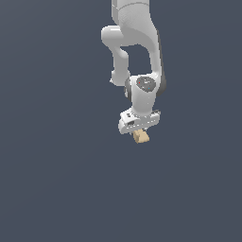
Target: Pick up the object and move it to a goal position.
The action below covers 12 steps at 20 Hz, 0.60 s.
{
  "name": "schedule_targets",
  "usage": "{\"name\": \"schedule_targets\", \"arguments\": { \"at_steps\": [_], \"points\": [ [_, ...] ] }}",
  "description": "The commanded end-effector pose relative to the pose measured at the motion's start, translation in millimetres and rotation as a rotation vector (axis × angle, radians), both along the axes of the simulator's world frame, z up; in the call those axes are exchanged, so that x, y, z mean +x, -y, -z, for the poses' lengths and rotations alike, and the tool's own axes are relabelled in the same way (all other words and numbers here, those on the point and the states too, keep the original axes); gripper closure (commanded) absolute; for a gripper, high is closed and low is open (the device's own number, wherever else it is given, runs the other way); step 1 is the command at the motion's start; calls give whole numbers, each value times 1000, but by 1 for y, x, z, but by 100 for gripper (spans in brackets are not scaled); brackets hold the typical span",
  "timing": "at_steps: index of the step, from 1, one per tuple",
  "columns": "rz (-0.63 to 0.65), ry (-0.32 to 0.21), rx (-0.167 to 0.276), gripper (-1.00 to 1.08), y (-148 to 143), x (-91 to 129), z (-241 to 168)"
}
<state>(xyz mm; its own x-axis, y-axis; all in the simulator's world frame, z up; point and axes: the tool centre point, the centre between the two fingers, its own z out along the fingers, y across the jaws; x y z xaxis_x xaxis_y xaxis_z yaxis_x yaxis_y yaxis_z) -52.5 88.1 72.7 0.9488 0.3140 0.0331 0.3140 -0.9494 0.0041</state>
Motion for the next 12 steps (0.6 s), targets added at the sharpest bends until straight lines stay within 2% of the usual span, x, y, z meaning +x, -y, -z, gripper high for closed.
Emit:
{"name": "schedule_targets", "arguments": {
  "at_steps": [1, 12],
  "points": [
    [0, 0, 0, 108, -4, 1, -14],
    [0, -11, -3, 108, -35, 3, -109]
  ]
}}
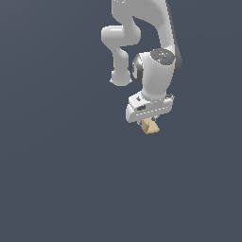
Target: Pick up the object and move it to a goal position.
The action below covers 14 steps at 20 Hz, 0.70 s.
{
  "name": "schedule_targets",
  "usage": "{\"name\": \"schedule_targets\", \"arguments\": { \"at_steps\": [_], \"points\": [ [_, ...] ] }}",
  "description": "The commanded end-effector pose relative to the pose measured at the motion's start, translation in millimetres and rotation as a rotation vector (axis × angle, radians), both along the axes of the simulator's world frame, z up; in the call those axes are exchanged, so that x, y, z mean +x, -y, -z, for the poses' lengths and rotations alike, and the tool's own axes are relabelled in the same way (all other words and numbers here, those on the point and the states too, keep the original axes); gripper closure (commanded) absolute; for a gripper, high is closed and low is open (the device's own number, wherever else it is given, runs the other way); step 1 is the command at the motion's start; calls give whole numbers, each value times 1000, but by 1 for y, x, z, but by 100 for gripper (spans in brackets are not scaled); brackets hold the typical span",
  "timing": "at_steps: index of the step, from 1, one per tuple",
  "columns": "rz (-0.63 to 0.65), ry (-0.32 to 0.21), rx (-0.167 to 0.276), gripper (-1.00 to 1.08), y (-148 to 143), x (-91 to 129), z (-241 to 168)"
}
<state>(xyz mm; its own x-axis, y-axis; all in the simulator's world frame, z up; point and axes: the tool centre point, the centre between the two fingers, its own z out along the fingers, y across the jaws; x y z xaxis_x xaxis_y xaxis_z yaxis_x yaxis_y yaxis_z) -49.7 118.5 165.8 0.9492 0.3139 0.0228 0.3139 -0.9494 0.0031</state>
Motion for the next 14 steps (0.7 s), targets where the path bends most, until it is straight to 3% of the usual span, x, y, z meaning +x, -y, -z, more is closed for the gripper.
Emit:
{"name": "schedule_targets", "arguments": {
  "at_steps": [1, 14],
  "points": [
    [0, -3, -1, 108, -8, 1, -26],
    [2, -17, -3, 108, -47, 9, -143]
  ]
}}
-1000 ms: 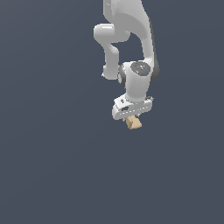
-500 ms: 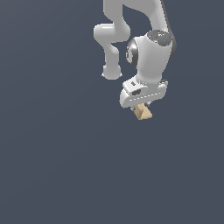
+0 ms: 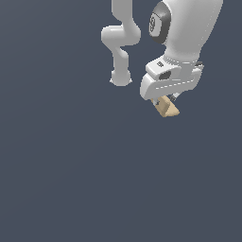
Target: Pick up the object and move it to a goal position.
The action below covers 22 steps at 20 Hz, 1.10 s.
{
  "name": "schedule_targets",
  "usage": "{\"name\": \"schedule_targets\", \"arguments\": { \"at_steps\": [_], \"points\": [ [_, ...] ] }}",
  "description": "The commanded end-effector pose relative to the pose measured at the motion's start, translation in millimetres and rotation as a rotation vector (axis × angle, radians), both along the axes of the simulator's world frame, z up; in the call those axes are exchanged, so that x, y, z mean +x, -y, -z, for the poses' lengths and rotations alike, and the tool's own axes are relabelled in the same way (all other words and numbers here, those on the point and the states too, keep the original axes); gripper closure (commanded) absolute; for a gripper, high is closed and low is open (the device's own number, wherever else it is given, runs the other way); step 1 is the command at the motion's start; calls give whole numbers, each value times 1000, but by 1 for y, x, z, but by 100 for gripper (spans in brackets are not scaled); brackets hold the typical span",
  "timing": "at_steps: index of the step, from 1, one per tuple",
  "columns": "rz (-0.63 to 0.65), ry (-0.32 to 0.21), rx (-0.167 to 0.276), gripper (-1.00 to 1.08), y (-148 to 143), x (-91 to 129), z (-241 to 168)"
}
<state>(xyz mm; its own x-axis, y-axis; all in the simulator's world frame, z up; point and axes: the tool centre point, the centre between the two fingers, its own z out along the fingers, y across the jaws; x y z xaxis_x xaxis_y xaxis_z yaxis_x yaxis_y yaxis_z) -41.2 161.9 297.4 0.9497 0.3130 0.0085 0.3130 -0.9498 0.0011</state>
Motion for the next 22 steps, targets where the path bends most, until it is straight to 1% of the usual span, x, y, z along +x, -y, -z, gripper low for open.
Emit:
{"name": "schedule_targets", "arguments": {
  "at_steps": [1, 9, 22],
  "points": [
    [1, -3, -1, 108, -6, 1, -18],
    [2, -7, -1, 108, -17, 6, -50],
    [2, -8, -1, 108, -21, 11, -62]
  ]
}}
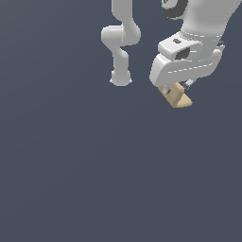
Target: Pick up the object and move it to a goal position.
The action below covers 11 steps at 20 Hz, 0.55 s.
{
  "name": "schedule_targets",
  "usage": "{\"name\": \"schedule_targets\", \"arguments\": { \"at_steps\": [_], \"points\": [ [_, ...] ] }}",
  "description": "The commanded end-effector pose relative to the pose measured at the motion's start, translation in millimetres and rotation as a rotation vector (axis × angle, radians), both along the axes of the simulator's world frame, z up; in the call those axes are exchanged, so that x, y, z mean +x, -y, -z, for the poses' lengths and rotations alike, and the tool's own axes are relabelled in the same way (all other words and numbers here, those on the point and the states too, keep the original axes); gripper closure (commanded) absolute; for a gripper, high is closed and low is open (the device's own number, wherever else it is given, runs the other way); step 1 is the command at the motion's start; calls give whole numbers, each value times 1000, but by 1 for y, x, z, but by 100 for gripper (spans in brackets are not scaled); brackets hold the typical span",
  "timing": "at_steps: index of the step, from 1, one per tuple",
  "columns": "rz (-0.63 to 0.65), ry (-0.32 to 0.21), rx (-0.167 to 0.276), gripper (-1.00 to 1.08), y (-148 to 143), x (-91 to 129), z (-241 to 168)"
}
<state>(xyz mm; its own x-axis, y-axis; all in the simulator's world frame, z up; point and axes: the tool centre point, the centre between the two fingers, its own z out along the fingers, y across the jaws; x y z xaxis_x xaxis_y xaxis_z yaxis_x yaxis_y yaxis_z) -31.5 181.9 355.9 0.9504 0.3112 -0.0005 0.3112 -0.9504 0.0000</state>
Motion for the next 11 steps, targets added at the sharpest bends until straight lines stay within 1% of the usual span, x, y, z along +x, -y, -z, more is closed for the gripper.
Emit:
{"name": "schedule_targets", "arguments": {
  "at_steps": [1, 6, 11],
  "points": [
    [0, 1, 0, 108, -2, 3, -6],
    [0, 1, 0, 108, -6, 8, -17],
    [0, 1, 0, 108, -8, 10, -21]
  ]
}}
